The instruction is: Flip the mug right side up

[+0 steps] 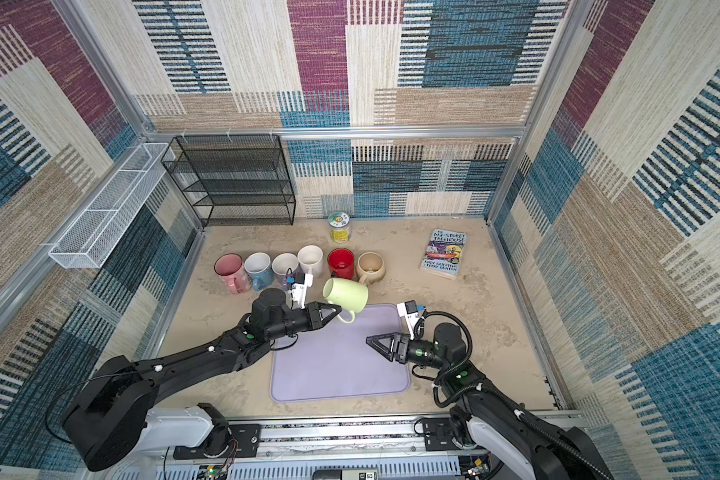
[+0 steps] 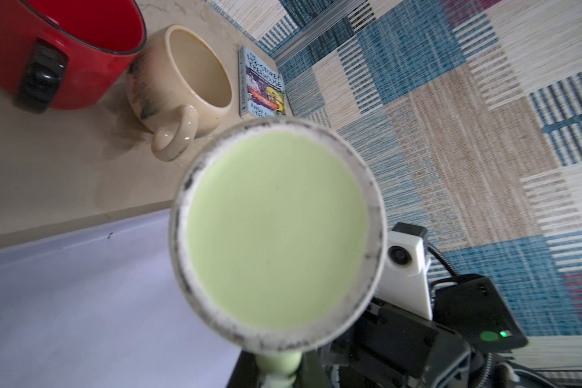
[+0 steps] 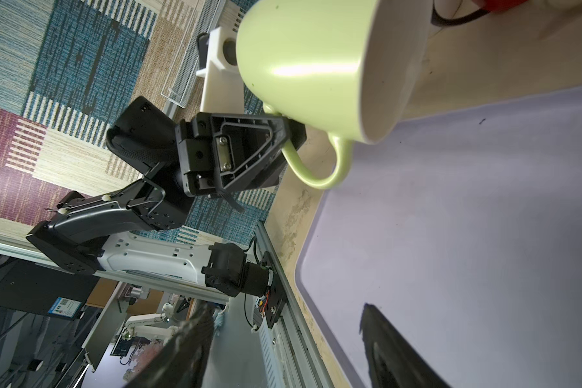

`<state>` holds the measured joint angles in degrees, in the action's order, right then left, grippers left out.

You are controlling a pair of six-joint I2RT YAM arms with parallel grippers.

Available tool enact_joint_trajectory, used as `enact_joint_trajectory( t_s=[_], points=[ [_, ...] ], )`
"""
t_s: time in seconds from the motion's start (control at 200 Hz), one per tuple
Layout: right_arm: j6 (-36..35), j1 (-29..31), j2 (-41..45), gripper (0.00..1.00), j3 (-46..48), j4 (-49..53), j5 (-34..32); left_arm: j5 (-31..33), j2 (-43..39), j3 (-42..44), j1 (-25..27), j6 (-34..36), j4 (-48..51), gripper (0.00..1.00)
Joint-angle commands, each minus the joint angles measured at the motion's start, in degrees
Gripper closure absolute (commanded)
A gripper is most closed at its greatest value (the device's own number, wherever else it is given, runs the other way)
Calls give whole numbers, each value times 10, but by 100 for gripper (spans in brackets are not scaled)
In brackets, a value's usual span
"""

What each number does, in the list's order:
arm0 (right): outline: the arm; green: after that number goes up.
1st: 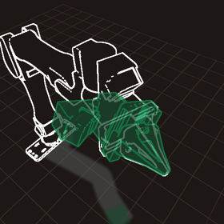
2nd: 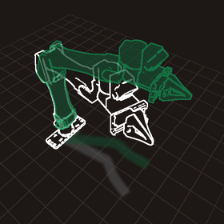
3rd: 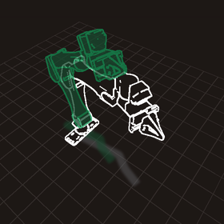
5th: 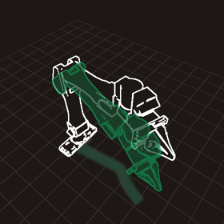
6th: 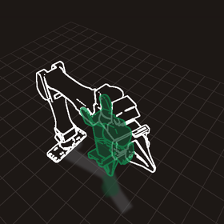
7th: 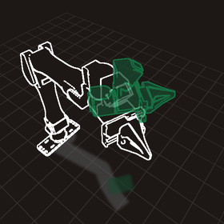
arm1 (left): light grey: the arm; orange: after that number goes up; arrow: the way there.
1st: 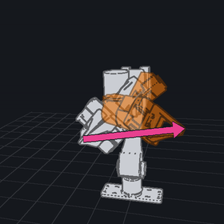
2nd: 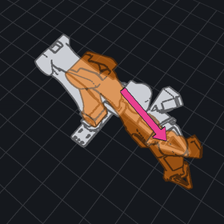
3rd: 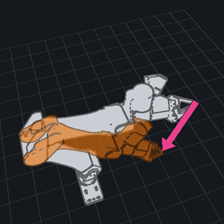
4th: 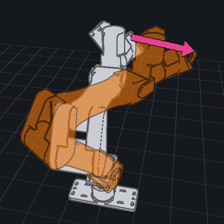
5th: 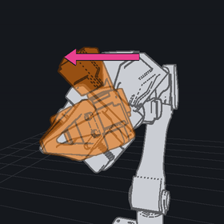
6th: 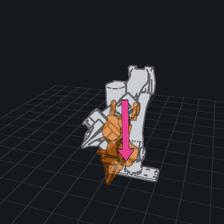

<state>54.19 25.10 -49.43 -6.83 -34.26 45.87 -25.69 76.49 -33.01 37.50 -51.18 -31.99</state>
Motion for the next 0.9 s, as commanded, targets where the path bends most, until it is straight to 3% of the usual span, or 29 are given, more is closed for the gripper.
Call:
enact_joint_trajectory(
  t_s=[0.0,0.346,0.666,0.896],
  points=[
    [31,-1,-26,29,-11,-82,-2,-52,11,3,-5,-48,-172,100],
    [68,-7,-105,22,-46,-171,-21,-70,42,7,-10,-95,-269,100],
    [87,-8,-110,35,-85,-175,-81,-70,82,0,-11,-126,-345,100],
    [100,-8,-154,33,-115,-184,-85,-70,106,-13,-12,-142,-378,100]
  ],
)
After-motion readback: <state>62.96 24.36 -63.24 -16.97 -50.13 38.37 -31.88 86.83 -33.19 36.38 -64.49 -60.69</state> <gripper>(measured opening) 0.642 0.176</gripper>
